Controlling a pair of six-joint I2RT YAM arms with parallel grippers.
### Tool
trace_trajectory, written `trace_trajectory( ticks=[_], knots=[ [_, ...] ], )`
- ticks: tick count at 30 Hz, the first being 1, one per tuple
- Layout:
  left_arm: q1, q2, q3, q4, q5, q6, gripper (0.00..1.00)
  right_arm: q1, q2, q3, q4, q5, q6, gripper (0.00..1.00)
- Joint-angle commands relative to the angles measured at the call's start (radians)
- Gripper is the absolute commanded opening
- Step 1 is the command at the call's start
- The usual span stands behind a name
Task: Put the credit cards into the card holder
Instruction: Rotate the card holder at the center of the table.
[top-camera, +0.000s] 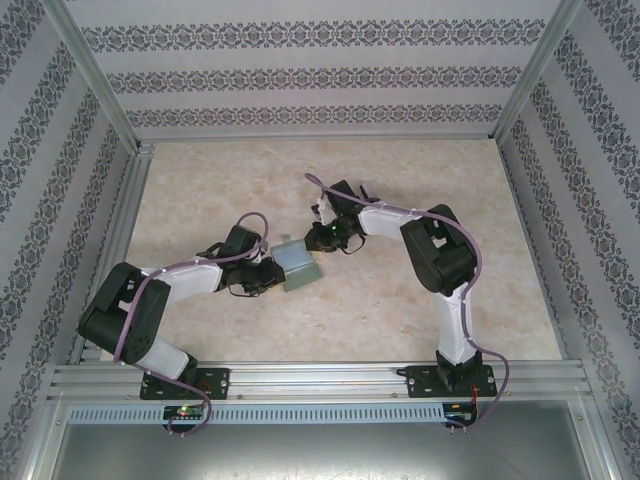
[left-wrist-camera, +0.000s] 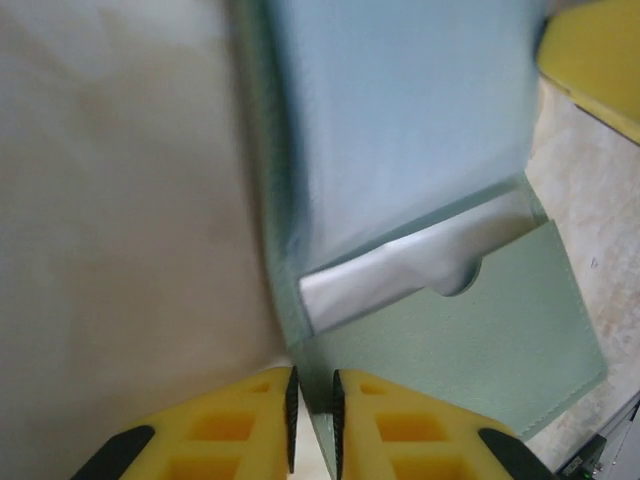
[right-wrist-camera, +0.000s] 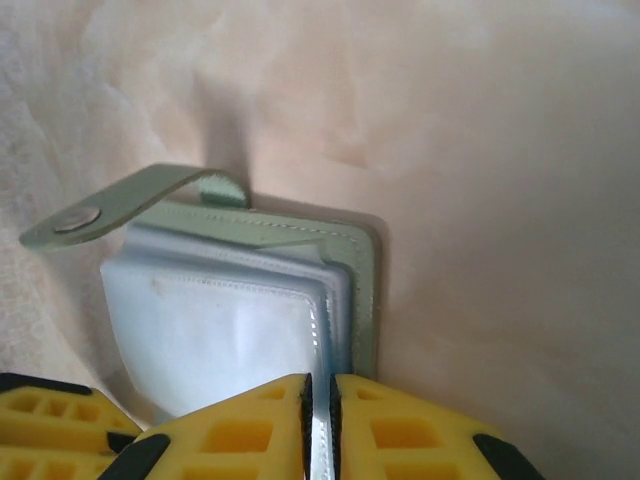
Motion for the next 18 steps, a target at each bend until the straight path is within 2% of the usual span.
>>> trace_trajectory(
  ticks=[1,9,18],
  knots=[
    [-0.048,0.034,0.021,0.103,-0.044,-0.060,0.21,0.019,0.057,0.067,-0.074,-0.047,-0.051,0.17],
    [-0.119,0.135,0.095,0.171,-0.067,-0.101,0.23,0.024,0.096,0.175,-0.163,-0.031,-0.104,0.18],
    [-0.119,0.043,0.115,0.036,-0.180,-0.064,0.32,0.005,0.013,0.190,-0.201,0.004,-0.127,0.21]
  ],
)
